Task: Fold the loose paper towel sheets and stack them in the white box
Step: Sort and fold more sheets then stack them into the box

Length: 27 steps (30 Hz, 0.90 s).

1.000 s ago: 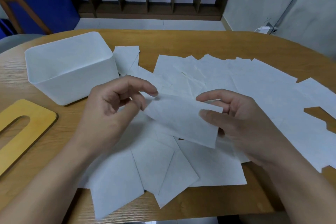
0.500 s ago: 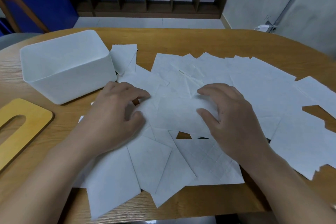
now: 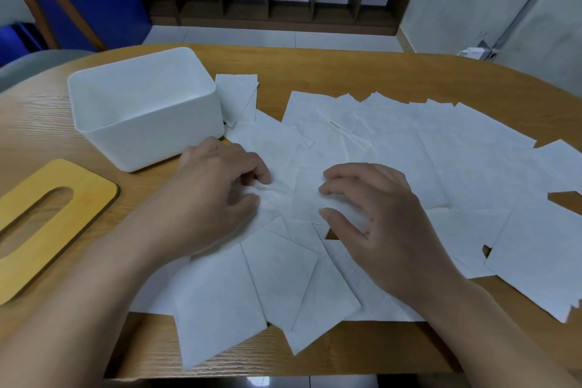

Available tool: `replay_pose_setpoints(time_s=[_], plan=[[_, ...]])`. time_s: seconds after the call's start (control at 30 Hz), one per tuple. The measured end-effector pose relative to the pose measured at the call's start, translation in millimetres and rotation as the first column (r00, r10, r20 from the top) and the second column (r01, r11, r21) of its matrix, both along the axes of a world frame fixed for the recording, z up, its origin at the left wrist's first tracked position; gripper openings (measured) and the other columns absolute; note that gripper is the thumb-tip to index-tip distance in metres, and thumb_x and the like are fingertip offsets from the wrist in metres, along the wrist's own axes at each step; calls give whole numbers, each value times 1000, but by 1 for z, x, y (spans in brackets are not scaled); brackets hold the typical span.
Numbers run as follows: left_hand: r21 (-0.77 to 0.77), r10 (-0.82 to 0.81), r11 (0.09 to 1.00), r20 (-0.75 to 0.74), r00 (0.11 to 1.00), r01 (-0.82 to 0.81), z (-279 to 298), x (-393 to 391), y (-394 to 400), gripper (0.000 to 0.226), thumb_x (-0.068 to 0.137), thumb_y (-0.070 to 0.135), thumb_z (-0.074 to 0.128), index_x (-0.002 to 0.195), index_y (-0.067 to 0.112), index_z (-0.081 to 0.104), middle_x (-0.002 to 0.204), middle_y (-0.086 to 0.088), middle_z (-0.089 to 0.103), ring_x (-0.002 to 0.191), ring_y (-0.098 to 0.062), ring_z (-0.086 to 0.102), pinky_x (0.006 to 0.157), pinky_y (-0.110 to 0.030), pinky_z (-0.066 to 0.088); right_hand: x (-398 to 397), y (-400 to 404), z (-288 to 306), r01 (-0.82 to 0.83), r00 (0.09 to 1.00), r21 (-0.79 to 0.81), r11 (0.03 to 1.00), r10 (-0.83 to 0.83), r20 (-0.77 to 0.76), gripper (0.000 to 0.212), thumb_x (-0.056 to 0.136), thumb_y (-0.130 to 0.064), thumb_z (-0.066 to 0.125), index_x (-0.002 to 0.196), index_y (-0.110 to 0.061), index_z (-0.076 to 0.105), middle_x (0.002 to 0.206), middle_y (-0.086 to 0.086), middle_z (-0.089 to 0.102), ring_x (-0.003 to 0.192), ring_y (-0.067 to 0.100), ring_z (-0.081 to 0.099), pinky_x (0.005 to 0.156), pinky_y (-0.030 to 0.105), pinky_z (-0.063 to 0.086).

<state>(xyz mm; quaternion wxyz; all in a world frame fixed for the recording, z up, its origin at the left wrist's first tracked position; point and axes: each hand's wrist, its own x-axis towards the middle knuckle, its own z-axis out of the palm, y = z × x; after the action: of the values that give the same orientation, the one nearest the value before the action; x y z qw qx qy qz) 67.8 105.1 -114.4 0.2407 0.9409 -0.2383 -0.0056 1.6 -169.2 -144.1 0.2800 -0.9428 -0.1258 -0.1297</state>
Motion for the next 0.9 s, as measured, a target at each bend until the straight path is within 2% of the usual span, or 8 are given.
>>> replay_pose_setpoints(time_s=[0.23, 0.37, 0.47, 0.53, 0.63, 0.7, 0.8, 0.9], plan=[[-290, -11, 957, 9, 1000, 13, 9, -2, 4, 13, 101, 34, 76, 110, 42, 75, 110, 17, 69, 124, -13, 51, 111, -39, 39, -1, 7, 4, -7, 1000, 123, 992, 8, -5, 26, 101, -42, 77, 123, -30, 77, 134, -21, 69, 131, 4, 61, 113, 36, 49], [-473, -41, 880, 13, 999, 42, 12, -6, -12, 8, 101, 25, 78, 100, 33, 76, 109, 10, 73, 122, -20, 59, 106, -39, 46, -7, 15, 20, -15, 986, 438, 899, 87, -144, 47, 95, -56, 73, 136, -33, 70, 129, -23, 73, 126, 5, 68, 102, 22, 55], [-487, -71, 870, 33, 997, 78, 7, -10, -29, 11, 101, 20, 79, 102, 29, 75, 117, 12, 72, 129, -21, 60, 109, -39, 46, -9, 18, 28, -4, 971, 613, 790, 149, -185, 47, 99, -52, 76, 140, -31, 68, 117, -18, 78, 114, 11, 75, 91, 27, 62], [-464, -68, 882, 38, 997, 78, 2, -12, -38, 11, 102, 23, 78, 105, 33, 73, 118, 17, 71, 130, -16, 58, 102, -31, 44, -9, 18, 29, 27, 983, 639, 769, 94, -155, 38, 97, -40, 80, 131, -25, 73, 93, -18, 76, 91, 10, 76, 78, 21, 59], [-389, -3, 921, 78, 997, 34, -3, -13, -42, 14, 102, 38, 73, 114, 42, 68, 109, 23, 66, 118, -1, 54, 92, -15, 36, -5, 13, 28, 70, 996, 566, 822, -30, -81, 18, 100, -23, 78, 119, -24, 78, 72, -13, 64, 67, 12, 63, 63, 15, 48], [-343, 25, 939, 102, 994, 12, -4, -9, -41, 18, 101, 45, 73, 119, 46, 68, 101, 24, 65, 101, 6, 56, 88, -15, 40, -2, 2, 28, 100, 995, 572, 814, -70, -74, 15, 102, -18, 77, 115, -23, 79, 66, -12, 56, 61, 11, 53, 59, 15, 43], [-424, 77, 903, -10, 997, -74, -3, 2, -40, 11, 99, 39, 78, 109, 41, 75, 81, 16, 63, 70, -7, 56, 65, -20, 41, 2, -16, 29, 164, 986, 566, 808, -138, -88, 13, 102, -16, 77, 111, -25, 81, 62, -4, 51, 57, 11, 47, 57, 20, 42], [-513, 83, 851, -82, 993, -114, -3, 6, -47, 8, 100, 30, 79, 106, 35, 77, 78, 0, 58, 62, -8, 49, 62, -21, 40, 6, -26, 27, 220, 976, 488, 845, -195, -102, 12, 101, -17, 78, 105, -28, 82, 60, -1, 54, 57, 14, 51, 59, 18, 45]])
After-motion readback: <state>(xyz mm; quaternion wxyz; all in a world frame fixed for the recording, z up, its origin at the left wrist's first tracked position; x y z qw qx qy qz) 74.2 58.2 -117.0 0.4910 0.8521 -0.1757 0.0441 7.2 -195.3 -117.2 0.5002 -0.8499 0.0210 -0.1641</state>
